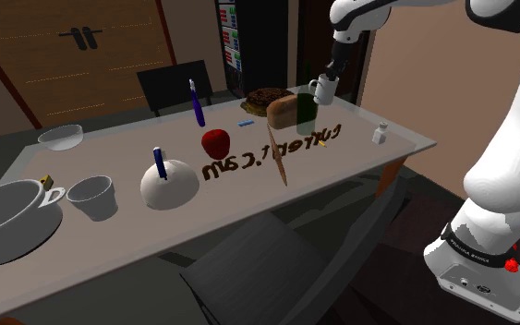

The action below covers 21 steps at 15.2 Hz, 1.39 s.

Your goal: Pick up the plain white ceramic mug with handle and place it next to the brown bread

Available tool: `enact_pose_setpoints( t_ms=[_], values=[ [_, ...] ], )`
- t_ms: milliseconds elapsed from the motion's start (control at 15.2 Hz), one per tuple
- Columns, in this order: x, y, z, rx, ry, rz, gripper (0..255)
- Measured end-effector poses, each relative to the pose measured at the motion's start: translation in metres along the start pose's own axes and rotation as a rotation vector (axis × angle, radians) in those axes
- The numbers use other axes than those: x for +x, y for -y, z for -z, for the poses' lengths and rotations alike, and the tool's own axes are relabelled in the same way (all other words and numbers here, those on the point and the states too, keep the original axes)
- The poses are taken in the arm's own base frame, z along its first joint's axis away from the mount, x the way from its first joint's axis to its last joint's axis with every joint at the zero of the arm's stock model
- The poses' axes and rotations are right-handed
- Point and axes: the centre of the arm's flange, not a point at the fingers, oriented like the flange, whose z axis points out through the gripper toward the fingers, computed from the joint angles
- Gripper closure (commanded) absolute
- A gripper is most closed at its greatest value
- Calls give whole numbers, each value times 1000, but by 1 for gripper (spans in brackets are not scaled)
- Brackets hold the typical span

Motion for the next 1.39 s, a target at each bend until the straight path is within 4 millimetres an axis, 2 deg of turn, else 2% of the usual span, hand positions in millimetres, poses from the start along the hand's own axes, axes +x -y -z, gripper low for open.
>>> enact_pose_setpoints(
  t_ms=[1386],
  values=[
    [-20, -3, -108, 0, 0, 0, 255]
  ],
)
